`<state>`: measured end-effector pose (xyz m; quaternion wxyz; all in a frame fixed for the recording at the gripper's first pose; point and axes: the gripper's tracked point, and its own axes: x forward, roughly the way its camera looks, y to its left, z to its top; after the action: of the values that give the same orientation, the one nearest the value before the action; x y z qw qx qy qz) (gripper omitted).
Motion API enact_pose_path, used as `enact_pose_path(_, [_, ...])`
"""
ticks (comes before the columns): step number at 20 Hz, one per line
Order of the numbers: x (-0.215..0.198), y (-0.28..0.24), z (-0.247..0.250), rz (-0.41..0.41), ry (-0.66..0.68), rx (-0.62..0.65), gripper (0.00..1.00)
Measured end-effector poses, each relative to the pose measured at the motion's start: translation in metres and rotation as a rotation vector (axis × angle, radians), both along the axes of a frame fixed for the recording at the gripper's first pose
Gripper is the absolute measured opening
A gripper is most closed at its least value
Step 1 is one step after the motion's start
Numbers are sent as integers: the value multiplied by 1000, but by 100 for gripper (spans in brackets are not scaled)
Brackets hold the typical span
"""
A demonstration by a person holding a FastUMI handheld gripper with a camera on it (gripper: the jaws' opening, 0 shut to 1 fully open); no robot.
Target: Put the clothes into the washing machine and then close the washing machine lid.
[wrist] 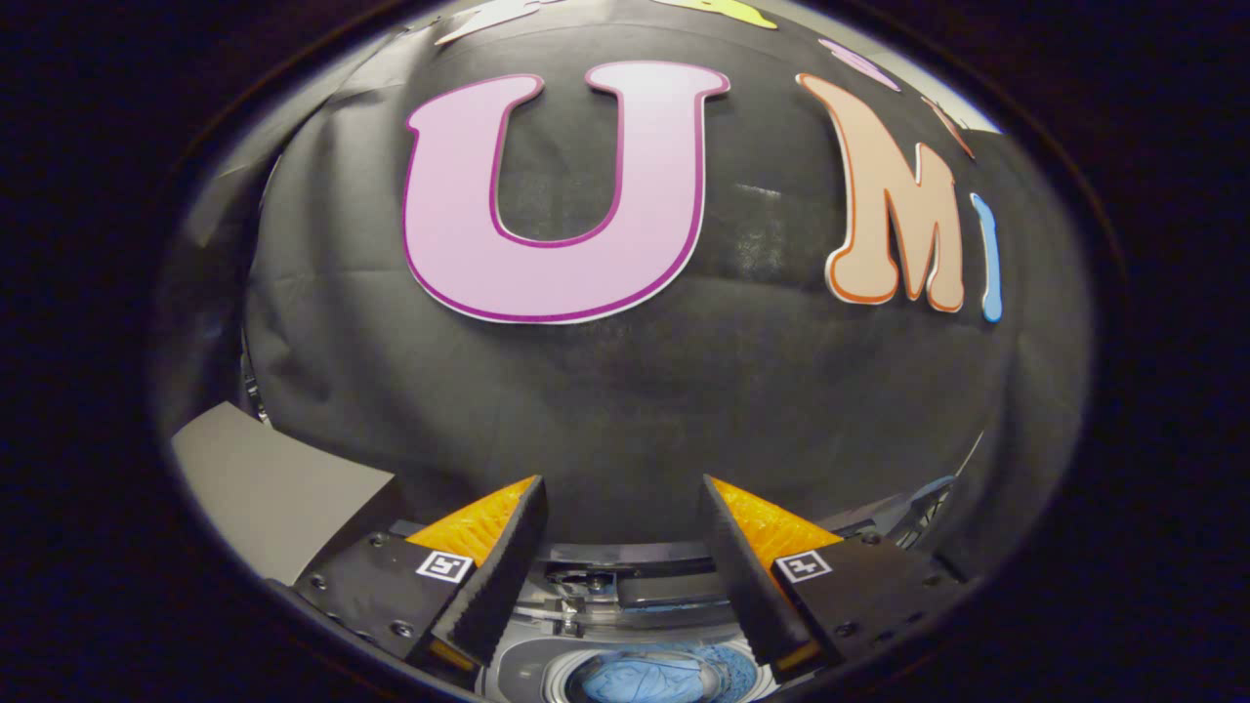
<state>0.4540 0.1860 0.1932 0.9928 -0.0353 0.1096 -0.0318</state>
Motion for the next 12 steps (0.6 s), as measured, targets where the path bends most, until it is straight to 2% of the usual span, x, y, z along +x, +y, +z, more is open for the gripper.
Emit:
enact_pose_path(7, [-63,1,-16,23,-19,4,97])
enact_pose_path(12, [-115,4,-53,55,11,39,96])
